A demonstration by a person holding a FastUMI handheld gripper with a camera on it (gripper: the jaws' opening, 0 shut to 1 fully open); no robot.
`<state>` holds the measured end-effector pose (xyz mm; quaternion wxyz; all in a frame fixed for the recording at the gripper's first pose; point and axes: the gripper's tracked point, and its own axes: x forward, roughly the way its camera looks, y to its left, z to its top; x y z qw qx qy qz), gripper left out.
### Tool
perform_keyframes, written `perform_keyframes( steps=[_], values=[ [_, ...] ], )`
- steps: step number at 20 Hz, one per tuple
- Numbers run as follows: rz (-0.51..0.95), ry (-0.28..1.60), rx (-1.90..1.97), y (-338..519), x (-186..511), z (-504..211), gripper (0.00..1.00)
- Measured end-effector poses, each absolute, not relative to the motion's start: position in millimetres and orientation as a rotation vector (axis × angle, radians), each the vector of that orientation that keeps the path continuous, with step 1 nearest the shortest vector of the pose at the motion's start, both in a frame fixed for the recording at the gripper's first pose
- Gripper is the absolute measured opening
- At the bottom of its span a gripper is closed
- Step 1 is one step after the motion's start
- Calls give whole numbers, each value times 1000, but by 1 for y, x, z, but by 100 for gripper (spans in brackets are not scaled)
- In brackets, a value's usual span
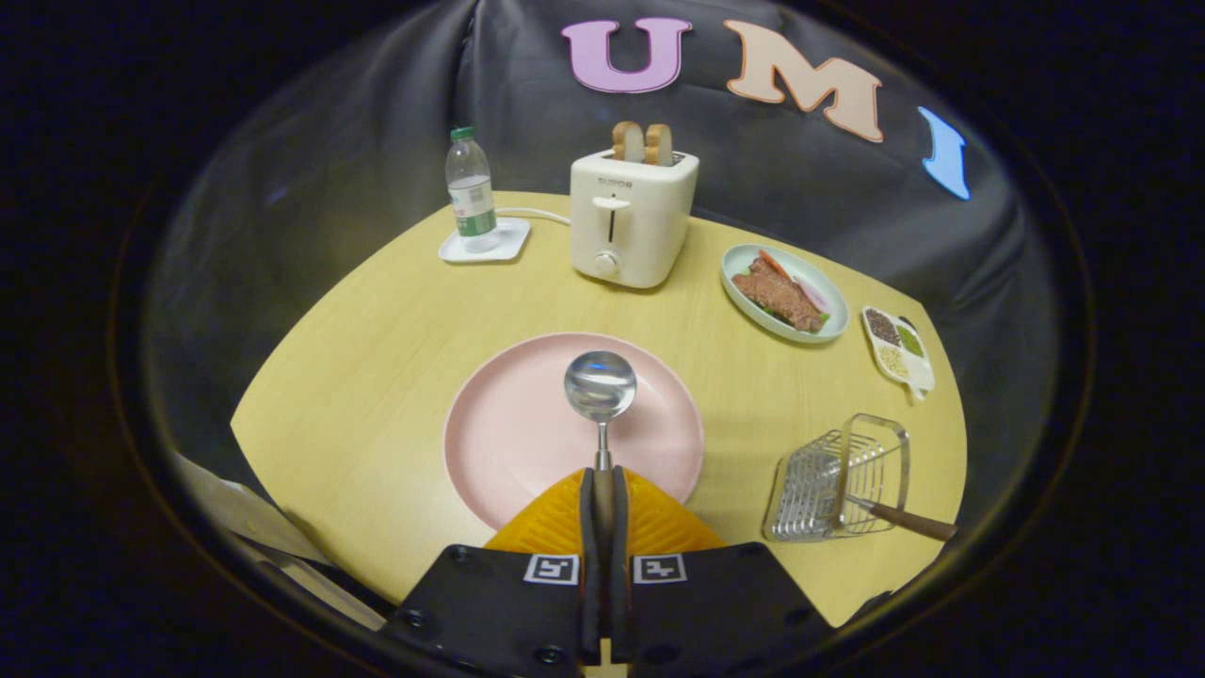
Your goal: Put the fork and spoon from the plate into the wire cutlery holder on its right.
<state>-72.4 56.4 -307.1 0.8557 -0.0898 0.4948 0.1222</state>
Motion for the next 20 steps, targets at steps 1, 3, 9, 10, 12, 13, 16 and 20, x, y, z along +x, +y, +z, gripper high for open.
perform_keyframes(
  steps=[1, 3, 9, 10, 12, 13, 16, 20],
  values=[
    [252, 1051, -194, 49, -73, -304, 7],
    [246, 1068, -191, 34, -73, -297, 7],
    [230, 1091, -197, -4, -72, -278, 7],
    [230, 1096, -201, -12, -73, -276, 7],
    [229, 1112, -215, -26, -74, -272, 7],
    [226, 1121, -223, -33, -74, -270, 7],
    [214, 1139, -238, -58, -73, -265, 7],
    [190, 1152, -248, -87, -70, -257, 7]
  ],
)
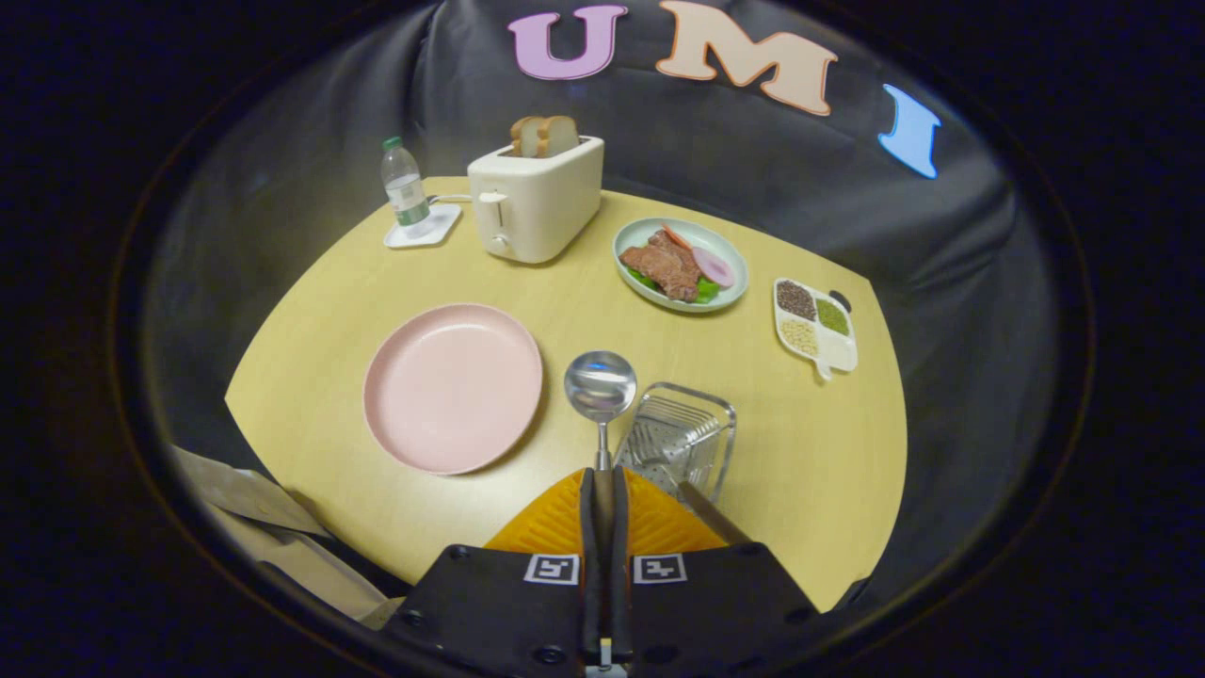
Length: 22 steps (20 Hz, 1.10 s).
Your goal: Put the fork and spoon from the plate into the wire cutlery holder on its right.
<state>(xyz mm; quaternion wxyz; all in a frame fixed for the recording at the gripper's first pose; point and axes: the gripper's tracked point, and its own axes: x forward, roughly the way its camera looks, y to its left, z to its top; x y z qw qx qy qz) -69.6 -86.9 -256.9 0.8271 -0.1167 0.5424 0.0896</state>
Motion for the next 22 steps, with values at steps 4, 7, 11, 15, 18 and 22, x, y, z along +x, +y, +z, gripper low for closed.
perform_keyframes(
  steps=[4, 7, 11, 15, 18, 22],
  values=[
    [174, 1171, -269, -113, -71, -255, 7],
    [168, 1201, -269, -125, -76, -258, 7],
    [169, 1207, -254, -131, -73, -259, 9],
    [149, 1159, -209, -131, -60, -253, 14],
    [147, 1129, -190, -131, -54, -248, 41],
    [137, 1067, -177, -124, -48, -241, 80]
  ],
)
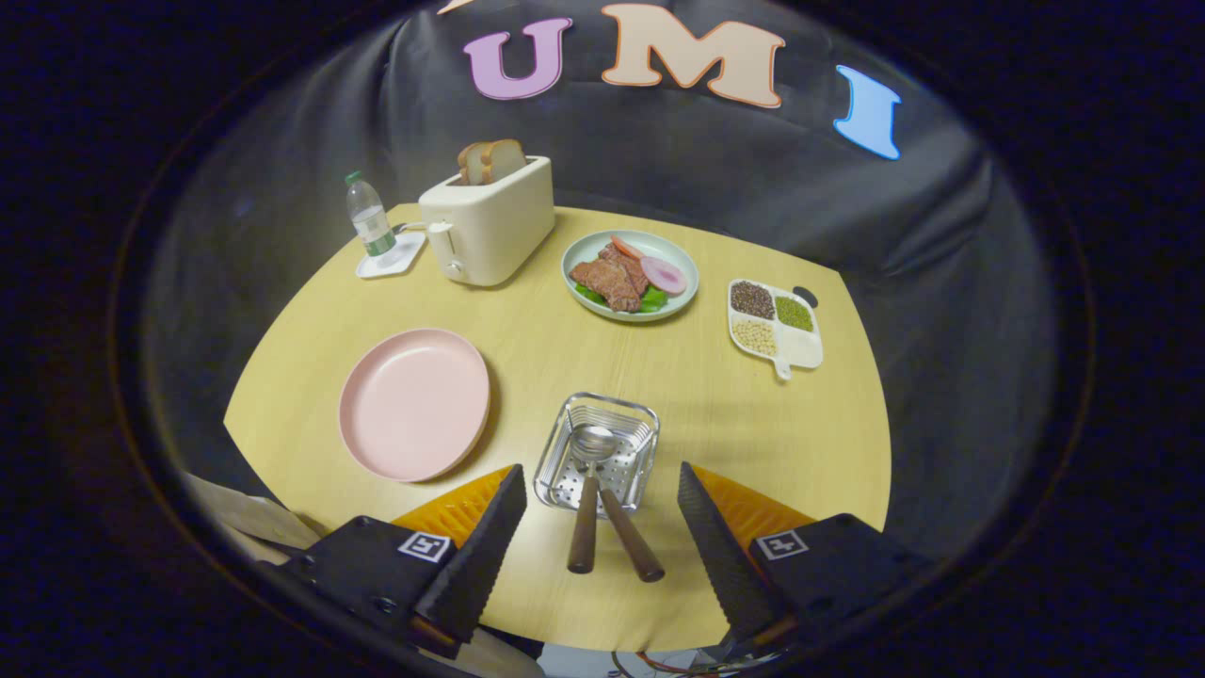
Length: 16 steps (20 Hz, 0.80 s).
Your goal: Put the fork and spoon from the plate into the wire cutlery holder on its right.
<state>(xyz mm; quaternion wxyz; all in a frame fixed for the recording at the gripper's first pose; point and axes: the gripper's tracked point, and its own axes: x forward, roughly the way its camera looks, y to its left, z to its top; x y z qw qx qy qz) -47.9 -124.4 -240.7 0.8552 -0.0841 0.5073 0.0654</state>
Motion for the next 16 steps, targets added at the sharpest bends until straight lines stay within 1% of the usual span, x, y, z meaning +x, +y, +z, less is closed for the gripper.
perform_keyframes(
  steps=[2, 8, 16],
  values=[
    [129, 1020, -161, -118, -46, -232, 99],
    [103, 845, -90, -91, -40, -196, 99],
    [35, 556, -26, -64, -27, -141, 99]
  ],
)
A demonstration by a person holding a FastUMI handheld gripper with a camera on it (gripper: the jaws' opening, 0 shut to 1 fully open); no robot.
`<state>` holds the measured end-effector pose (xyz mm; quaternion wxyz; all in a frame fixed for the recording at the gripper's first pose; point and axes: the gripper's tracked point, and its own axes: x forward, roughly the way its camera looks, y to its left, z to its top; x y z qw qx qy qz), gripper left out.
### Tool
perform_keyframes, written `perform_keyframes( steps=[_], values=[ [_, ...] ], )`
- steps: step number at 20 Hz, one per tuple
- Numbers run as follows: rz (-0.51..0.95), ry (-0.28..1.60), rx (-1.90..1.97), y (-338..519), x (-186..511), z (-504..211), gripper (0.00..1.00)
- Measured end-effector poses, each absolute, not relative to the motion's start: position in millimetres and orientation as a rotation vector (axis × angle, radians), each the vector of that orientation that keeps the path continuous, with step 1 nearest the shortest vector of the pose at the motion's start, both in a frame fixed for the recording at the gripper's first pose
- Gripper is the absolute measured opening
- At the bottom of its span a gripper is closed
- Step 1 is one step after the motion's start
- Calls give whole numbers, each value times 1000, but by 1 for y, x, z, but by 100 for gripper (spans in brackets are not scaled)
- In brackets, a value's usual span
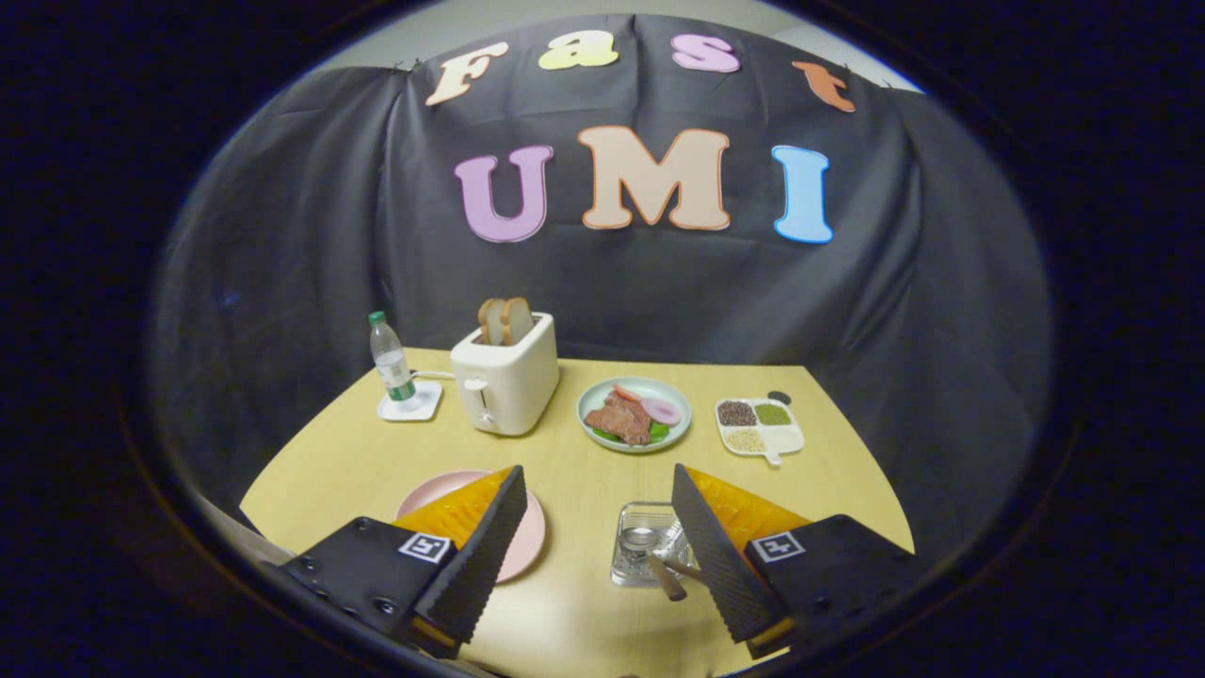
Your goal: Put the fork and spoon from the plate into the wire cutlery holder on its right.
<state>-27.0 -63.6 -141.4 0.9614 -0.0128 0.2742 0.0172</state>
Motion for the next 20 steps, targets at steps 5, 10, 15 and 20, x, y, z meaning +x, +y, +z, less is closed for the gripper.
perform_keyframes(
  steps=[5, 10, 15, 20],
  values=[
    [-2, 395, -5, -50, -17, -113, 99],
    [-26, 247, -4, -42, -8, -82, 99],
    [-32, 150, -8, -41, -7, -55, 99],
    [-28, 126, -20, -42, -8, -48, 99]
  ],
)
